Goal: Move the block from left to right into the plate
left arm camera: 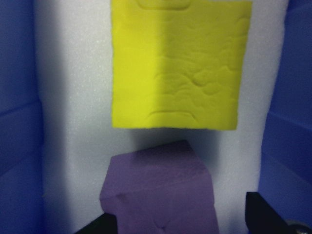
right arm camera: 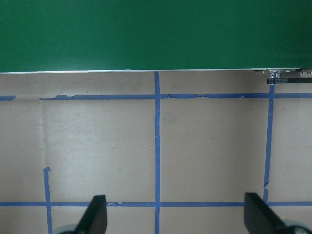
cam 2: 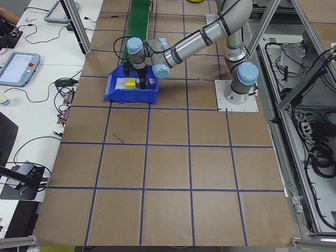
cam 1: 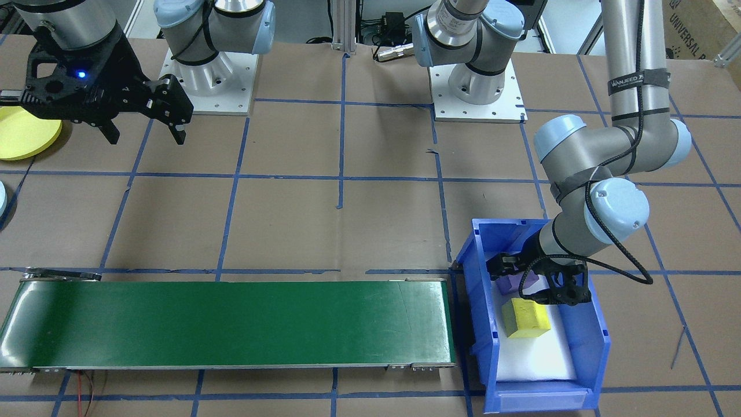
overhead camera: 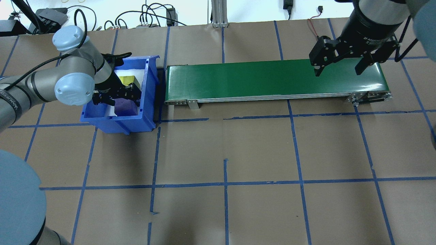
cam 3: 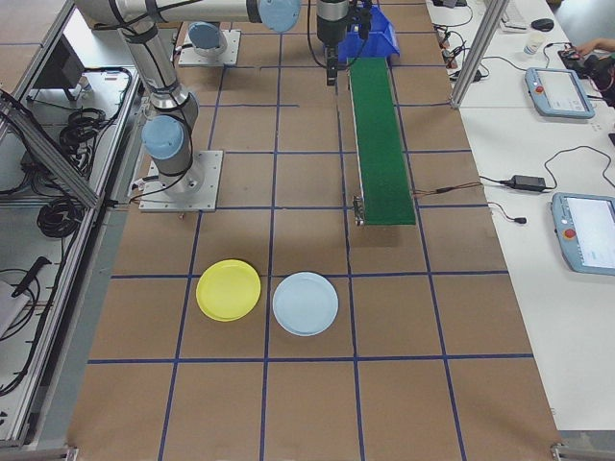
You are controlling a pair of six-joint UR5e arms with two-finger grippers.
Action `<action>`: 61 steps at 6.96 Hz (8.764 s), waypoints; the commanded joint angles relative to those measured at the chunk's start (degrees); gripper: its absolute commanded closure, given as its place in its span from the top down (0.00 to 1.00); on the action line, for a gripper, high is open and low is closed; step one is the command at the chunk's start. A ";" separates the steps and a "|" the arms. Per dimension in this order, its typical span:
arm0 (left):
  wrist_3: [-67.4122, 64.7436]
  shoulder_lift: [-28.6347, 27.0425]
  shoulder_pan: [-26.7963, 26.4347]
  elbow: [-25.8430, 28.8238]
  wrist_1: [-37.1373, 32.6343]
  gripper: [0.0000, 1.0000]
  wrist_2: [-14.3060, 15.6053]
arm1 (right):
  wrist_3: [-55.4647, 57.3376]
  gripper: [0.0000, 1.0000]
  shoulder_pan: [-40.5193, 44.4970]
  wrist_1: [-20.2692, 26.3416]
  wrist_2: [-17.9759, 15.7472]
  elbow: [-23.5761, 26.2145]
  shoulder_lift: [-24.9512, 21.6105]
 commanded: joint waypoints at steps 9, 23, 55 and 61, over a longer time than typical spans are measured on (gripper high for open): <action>0.25 2.45 -0.26 1.00 0.11 1.00 0.52 | -0.02 1.00 0.00 0.05 0.00 0.09 0.00; -18.22 18.99 -12.97 7.41 -5.97 0.19 -0.10 | -0.02 1.00 0.00 -0.04 0.00 0.00 0.00; 1.84 10.43 -3.94 10.05 4.06 0.31 -2.53 | -1.96 1.00 -3.77 -0.47 1.05 -0.52 0.35; -15.04 -2.43 -15.54 10.31 11.24 0.31 -2.48 | -5.99 1.00 -12.03 -20.53 4.13 -4.39 21.32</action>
